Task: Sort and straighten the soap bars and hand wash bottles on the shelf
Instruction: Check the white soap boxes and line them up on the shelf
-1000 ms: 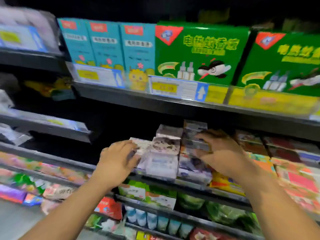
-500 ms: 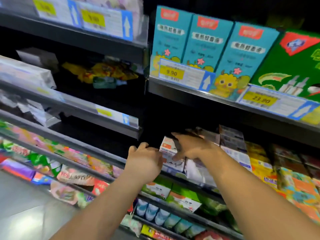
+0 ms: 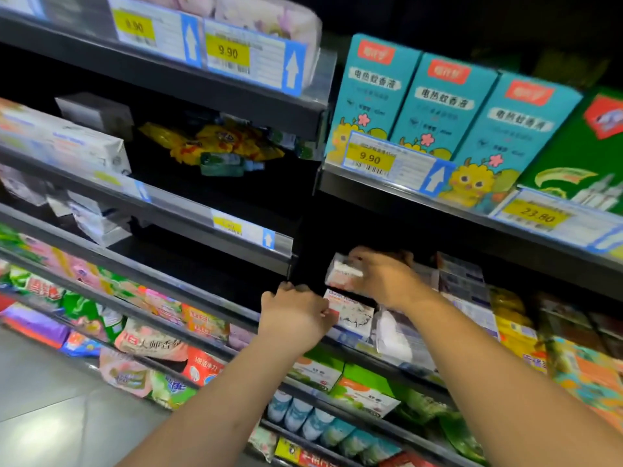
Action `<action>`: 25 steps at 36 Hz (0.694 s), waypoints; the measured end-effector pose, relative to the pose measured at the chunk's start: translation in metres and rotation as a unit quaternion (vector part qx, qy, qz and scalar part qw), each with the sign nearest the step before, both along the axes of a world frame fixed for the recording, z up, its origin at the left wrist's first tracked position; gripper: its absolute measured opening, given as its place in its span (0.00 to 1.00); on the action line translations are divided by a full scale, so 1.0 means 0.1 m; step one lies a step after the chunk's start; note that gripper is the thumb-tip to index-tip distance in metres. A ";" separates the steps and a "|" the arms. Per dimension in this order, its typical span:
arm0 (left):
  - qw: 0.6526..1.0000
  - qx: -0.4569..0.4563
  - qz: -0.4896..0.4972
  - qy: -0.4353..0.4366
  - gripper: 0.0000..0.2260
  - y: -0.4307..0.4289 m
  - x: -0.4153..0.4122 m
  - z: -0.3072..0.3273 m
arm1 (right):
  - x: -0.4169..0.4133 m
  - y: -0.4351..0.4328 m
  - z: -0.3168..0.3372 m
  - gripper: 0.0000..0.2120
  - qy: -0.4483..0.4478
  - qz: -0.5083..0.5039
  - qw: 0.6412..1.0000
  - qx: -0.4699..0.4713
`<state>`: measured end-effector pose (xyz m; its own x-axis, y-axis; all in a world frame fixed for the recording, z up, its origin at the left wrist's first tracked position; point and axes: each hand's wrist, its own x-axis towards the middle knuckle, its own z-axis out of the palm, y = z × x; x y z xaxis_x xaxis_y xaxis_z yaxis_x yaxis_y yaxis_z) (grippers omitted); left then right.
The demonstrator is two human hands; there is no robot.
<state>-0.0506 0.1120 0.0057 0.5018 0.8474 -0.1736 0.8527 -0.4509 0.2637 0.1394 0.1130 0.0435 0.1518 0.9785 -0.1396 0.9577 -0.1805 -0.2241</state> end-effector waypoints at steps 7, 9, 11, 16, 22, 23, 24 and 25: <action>0.998 0.007 -0.055 -0.013 0.23 0.18 0.15 0.09 | 0.16 -0.66 0.27 0.26 0.130 -0.117 0.974 0.141; 0.993 -0.010 -0.114 -0.021 0.30 0.21 0.22 0.10 | 0.27 -0.83 0.25 0.23 0.160 -0.150 0.965 0.146; 0.987 -0.043 -0.156 -0.005 0.33 0.25 0.30 0.09 | 0.37 -0.97 0.25 0.16 0.215 -0.181 0.949 0.146; 0.980 -0.101 -0.170 0.008 0.37 0.36 0.36 0.05 | 0.54 -1.20 0.24 0.10 0.215 -0.175 0.952 0.129; 0.975 -0.064 -0.209 0.047 0.39 0.42 0.47 0.07 | 0.61 -1.28 0.20 0.29 0.154 -0.163 0.973 0.057; 0.975 -0.065 -0.208 0.050 0.39 0.42 0.48 0.08 | 0.62 -1.30 0.19 0.35 0.155 -0.160 0.974 0.043; 0.976 -0.064 -0.204 0.048 0.39 0.43 0.49 0.09 | 0.62 -1.31 0.19 0.40 0.144 -0.156 0.976 0.038; 0.978 -0.062 -0.196 0.042 0.39 0.42 0.50 0.09 | 0.62 -1.32 0.19 0.43 0.133 -0.156 0.978 0.037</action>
